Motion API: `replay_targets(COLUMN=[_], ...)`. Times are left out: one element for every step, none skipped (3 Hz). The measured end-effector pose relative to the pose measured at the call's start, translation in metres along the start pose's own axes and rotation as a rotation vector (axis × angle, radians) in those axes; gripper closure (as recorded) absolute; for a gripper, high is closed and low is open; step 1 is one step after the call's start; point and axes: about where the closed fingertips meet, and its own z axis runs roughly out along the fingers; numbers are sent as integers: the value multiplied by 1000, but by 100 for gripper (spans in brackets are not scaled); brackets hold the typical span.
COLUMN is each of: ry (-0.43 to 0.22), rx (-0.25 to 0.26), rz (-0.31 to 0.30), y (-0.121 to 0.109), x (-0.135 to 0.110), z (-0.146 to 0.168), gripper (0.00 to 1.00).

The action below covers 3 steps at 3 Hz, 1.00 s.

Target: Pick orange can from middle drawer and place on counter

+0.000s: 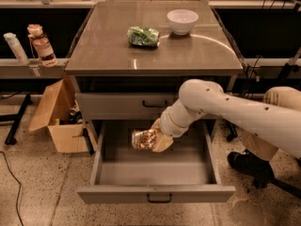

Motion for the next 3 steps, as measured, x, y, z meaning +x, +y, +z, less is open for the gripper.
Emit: replay_targets(ry=[45, 45, 32], rx=[20, 20, -3], rz=[-95, -95, -87], y=[-14, -14, -15], x=[-52, -52, -56], z=[-53, -53, -50], gripper=[100, 100, 100])
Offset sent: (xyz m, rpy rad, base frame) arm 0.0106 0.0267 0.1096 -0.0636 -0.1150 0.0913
